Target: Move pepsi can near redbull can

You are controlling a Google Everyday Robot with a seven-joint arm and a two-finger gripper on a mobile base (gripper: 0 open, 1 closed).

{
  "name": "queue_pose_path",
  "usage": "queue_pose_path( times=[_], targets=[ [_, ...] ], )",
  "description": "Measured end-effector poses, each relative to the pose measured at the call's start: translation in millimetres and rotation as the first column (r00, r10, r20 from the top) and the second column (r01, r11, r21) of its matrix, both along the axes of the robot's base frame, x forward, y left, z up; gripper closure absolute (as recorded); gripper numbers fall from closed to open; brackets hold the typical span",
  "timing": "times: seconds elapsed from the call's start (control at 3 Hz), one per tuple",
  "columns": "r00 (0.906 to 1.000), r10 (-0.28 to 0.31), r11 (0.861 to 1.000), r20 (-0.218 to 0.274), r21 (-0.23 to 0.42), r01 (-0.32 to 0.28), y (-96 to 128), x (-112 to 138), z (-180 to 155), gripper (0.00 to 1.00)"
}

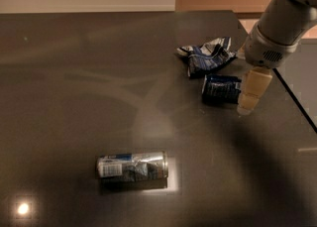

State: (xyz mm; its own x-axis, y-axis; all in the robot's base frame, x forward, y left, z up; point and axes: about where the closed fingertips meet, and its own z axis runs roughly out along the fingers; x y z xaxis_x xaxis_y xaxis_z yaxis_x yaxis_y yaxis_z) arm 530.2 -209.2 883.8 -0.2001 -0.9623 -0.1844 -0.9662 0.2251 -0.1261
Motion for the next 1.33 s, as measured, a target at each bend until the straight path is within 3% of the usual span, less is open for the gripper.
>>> queue_pose_path(
  times=[0.67, 1.0, 1.33],
  targets=[
    [0.999, -0.021, 1.0, -0.04, -0.001, 0.021, -2, 12, -26, 0.0],
    [0.9987, -0.021, 1.0, -0.046, -0.009, 0.02, -1, 16, -34, 0.14],
    [0.9987, -0.022, 1.0, -0.046, -0.016, 0.021, 0, 19, -37, 0.38]
  ],
)
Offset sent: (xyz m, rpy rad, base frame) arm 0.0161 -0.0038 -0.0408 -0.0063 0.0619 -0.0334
